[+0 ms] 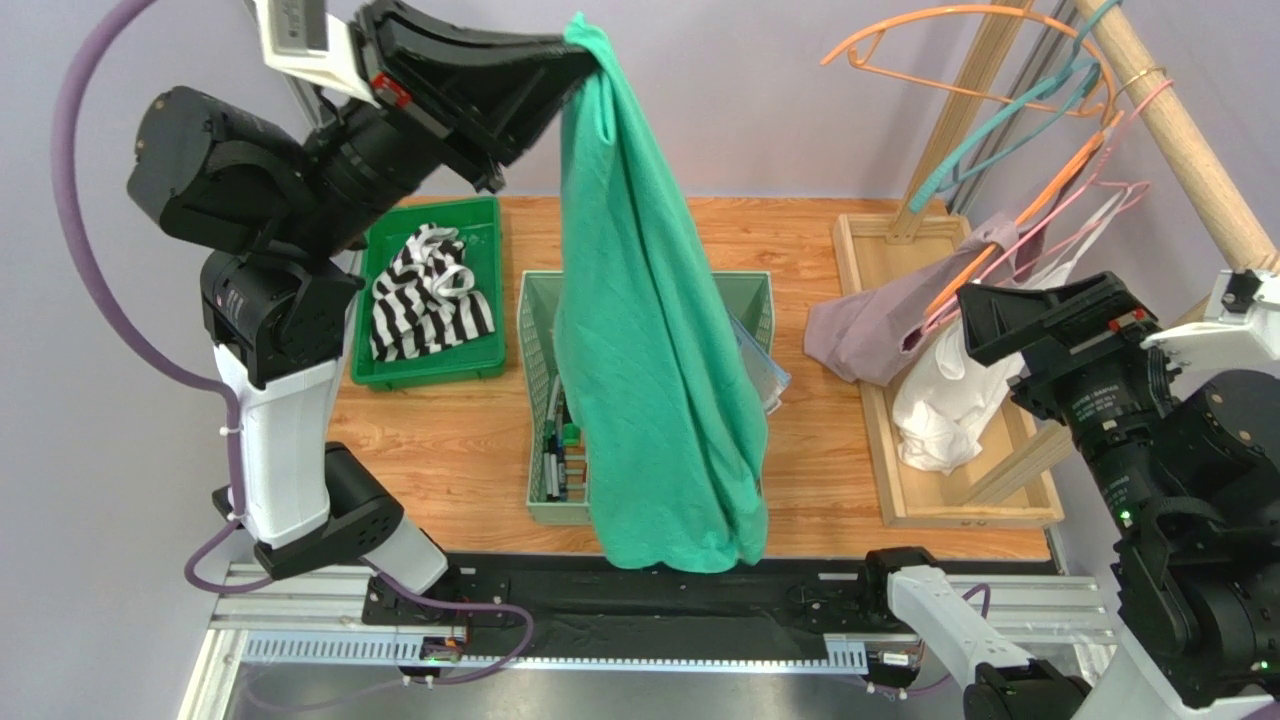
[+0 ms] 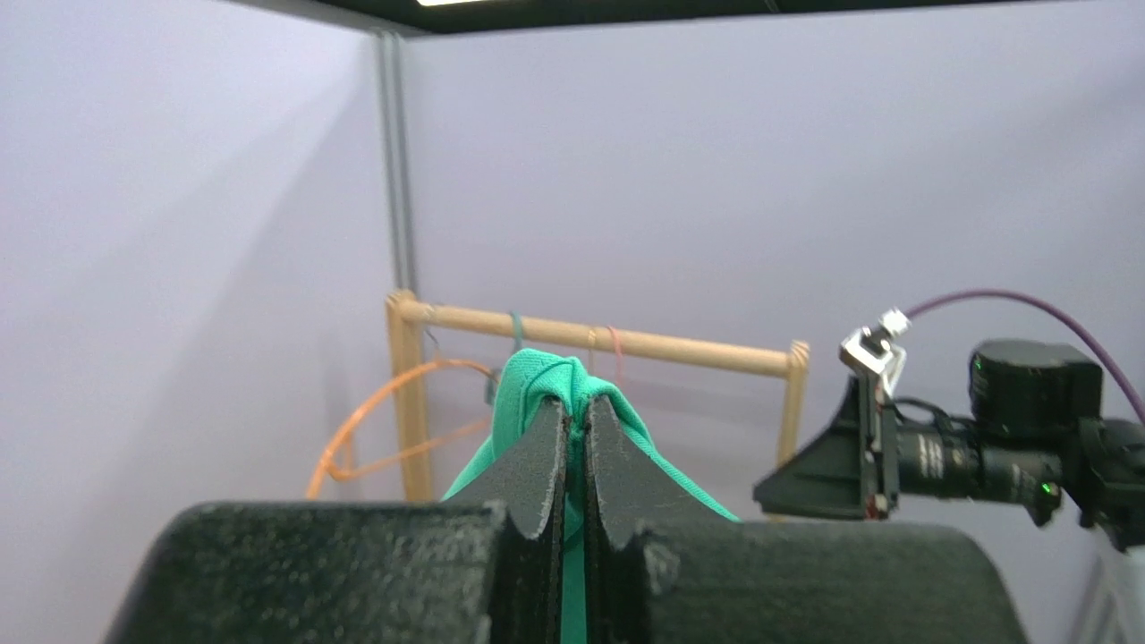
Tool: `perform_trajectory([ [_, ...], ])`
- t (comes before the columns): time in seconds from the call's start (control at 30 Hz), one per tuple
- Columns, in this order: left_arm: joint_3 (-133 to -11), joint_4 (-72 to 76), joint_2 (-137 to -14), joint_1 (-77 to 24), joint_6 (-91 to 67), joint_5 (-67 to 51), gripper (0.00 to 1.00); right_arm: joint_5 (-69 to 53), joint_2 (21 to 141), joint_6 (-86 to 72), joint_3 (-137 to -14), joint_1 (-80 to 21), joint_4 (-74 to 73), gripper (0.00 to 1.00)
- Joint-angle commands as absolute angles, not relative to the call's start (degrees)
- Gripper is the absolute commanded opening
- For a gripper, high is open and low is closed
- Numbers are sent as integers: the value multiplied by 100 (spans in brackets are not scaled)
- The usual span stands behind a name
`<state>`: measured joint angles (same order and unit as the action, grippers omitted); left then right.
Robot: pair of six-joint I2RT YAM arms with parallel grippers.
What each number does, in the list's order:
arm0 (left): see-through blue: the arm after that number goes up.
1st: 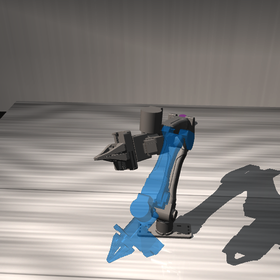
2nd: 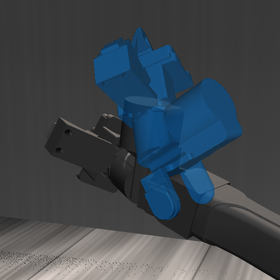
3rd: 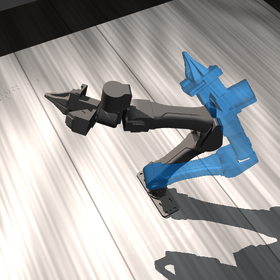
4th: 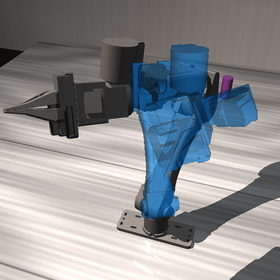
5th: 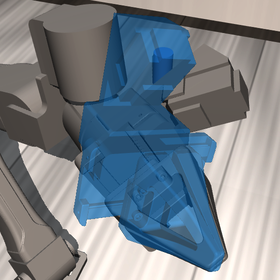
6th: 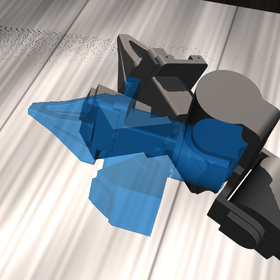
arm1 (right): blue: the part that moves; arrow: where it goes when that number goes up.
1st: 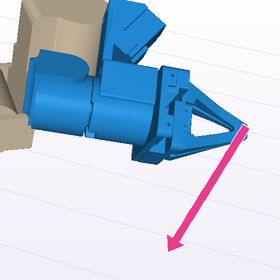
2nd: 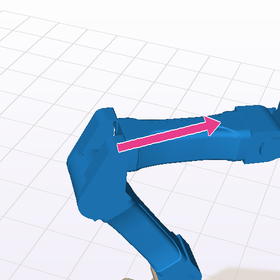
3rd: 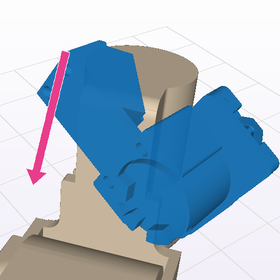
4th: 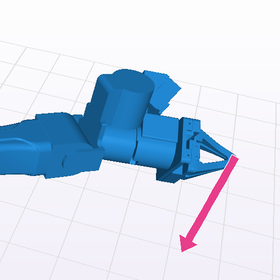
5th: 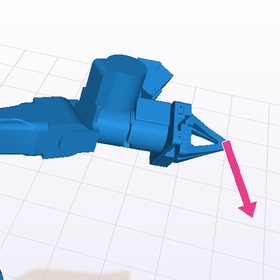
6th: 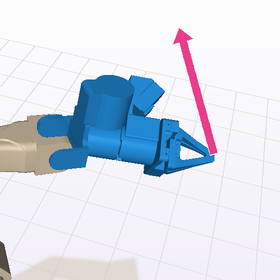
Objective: Remove the tank top from the hanger
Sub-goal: Pick up the tank top from the center of the board.
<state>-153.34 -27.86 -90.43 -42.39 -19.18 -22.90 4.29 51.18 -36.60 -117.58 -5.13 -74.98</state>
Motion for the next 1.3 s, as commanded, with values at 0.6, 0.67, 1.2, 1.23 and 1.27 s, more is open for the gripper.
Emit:
perform_trajectory([
  [0.6, -15188, -1731, -8051, -2988, -3005, -2566, 0, -3009, 6816, -2094, -10754, -4078, -4806, 100],
  [0.67, -15179, -1801, -8025, -2988, -3041, -2593, 0, -2086, 7083, -1610, -10968, -4734, -5027, 100],
  [1.2, -14845, -1863, -7787, -2988, -3471, -2663, 0, -1600, 6889, -720, -8772, -7268, -2304, 100],
  [1.23, -14827, -1855, -7761, -2997, -3489, -2672, 0, -1626, 6978, -729, -8780, -7321, -2146, 100],
  [1.27, -14818, -1863, -7769, -2988, -3550, -2698, 0, -1609, 7100, -729, -8832, -7417, -2075, 100],
])
